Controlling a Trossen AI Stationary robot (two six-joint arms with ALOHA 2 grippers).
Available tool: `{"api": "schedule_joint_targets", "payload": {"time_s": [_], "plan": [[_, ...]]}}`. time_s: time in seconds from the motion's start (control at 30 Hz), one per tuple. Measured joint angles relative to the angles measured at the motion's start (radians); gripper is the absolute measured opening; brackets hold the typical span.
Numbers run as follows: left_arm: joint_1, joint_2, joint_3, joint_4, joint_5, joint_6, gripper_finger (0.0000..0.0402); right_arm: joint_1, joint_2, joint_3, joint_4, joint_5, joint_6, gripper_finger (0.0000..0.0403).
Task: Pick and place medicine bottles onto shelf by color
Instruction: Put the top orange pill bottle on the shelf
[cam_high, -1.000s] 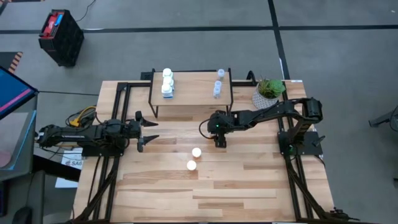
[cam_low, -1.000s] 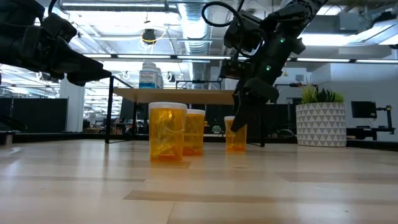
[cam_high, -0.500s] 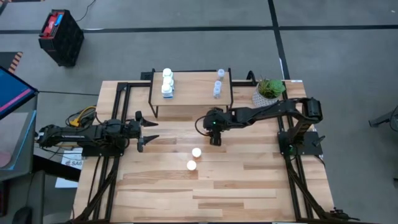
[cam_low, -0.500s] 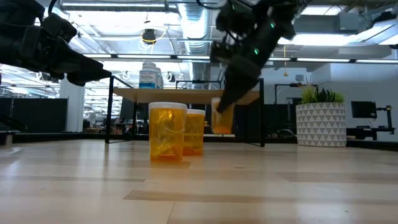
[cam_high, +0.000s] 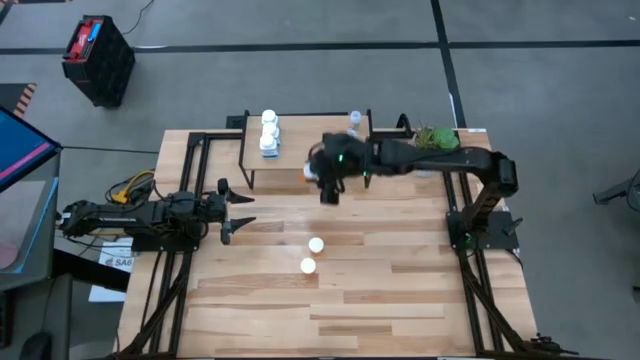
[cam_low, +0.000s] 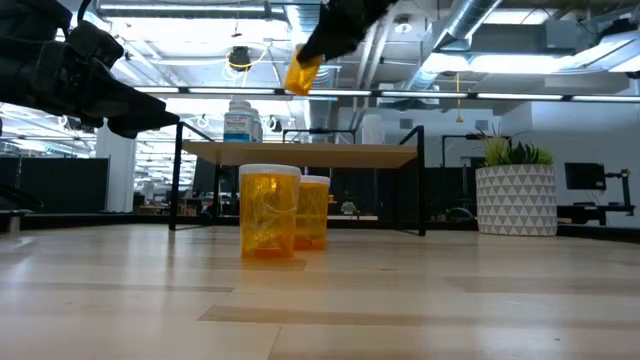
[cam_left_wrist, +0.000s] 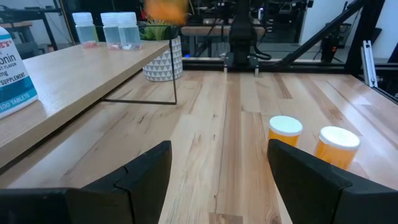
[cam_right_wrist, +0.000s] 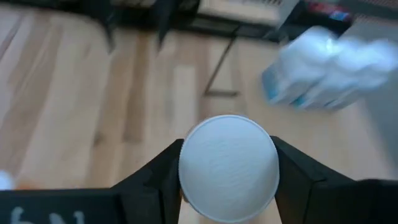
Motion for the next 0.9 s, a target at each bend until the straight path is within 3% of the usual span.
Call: {"api": "schedule_joint_targets", "payload": {"time_s": [0.3,0.53,0.9], "plan": [[0.0,0.0,0.0,0.0,0.0,0.0,0.0254,-0.148,0.057,0.177,-0.067,-0.074,-0.086,0.0199],[0.0,0.003,0.0,0.0,0.0,0.0,0.0254,-0.235,0.219,0.326,-0.114,-0.077,-0.113,0.0199],[0.0,0.005,0.0,0.0,0.002,0.0,0.0254,-0.315,0.417,0.605,-0.34,-0.077,-0.106,0.0199]]}}
